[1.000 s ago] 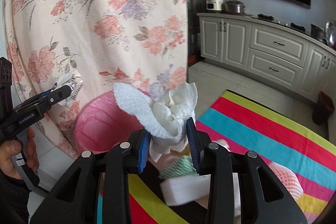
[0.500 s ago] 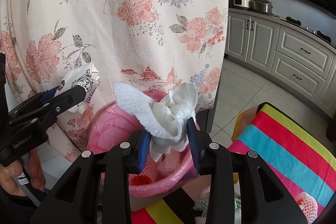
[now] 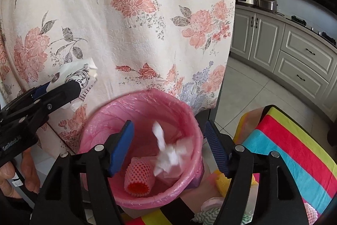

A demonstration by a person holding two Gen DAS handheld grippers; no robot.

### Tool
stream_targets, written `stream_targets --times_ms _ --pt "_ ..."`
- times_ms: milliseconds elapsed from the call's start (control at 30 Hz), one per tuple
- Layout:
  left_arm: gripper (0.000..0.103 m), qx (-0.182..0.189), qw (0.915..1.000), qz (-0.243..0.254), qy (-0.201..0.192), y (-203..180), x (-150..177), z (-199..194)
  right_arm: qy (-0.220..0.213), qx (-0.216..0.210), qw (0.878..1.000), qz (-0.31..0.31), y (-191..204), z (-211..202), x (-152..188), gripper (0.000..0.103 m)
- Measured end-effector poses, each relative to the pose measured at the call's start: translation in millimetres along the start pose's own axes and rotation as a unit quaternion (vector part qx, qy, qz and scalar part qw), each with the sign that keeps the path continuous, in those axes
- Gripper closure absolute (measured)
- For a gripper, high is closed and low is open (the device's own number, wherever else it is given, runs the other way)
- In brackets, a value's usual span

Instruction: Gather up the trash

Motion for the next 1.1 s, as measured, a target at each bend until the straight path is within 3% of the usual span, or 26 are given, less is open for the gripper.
stream_targets --times_ms 67,633,1100 --pt "0.038 -0.007 1.0 -0.001 0.004 0.7 0.5 5.5 0.001 0.001 1.0 0.006 -3.7 -0.3 2.2 0.036" --pt "0.038 -0.002 1.0 -0.002 0.006 -5.4 8.5 -10.4 -0.025 0.034 0.998 0.039 -36.3 -53.1 28.1 0.036" --pt "0.037 0.041 0.9988 0.019 0.02 -58.6 30.0 -19.3 -0.046 0.097 0.99 0.093 -97.2 -131.4 80.4 0.034"
Point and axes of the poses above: each gripper's, at about its wrist camera, not at the fingertips, and z roughly the way its jaws point, y to its left, x to its underside, the point moved 3 cm from there along z, roughly the way its jaws point, and after that the axes turned 5 degrees about -z, right-handed, at the moved point
